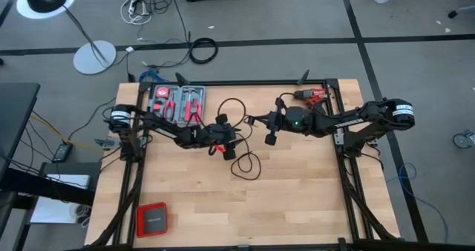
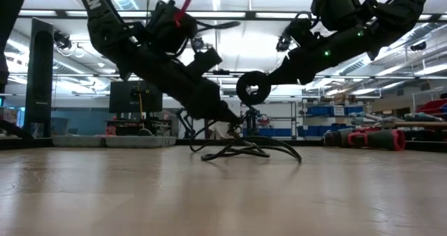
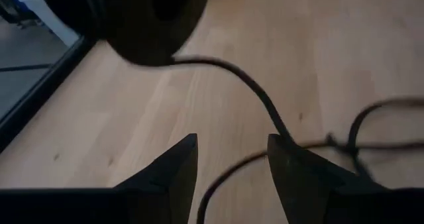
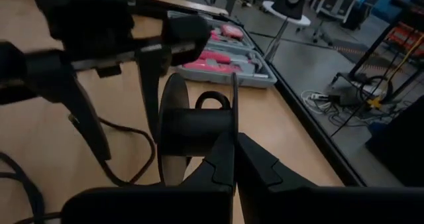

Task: Coil cords
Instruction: Coil the black wire on the spool

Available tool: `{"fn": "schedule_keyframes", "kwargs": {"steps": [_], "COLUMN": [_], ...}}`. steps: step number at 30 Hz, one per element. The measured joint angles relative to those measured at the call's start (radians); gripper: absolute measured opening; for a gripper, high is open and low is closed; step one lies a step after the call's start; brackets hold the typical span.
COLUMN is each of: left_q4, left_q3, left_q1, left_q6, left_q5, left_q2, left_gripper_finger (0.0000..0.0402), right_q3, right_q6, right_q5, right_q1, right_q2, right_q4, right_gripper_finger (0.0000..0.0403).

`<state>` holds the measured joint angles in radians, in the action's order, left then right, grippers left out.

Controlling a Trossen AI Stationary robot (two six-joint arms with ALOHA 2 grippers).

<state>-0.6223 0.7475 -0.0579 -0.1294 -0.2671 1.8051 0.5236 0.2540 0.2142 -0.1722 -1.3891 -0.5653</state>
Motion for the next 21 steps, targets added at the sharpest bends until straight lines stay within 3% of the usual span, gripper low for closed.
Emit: {"fn": "schedule_keyframes", "kwargs": {"steps": [21], "left_q4": [0.012], "left_q3": [0.001], "left_q1": [0.009], "left_q6": [-0.019], "left_q5": [0.007], "left_q2": [-0.037], "left_gripper_finger": [0.0186], "right_q3": [0.0], "right_q6": [-0.01], "right_q5": [0.0], "right_q1": [-0.021], "right_q2": [0.0], "right_q4": [0.001], "right_gripper_finger": [0.0001]}}
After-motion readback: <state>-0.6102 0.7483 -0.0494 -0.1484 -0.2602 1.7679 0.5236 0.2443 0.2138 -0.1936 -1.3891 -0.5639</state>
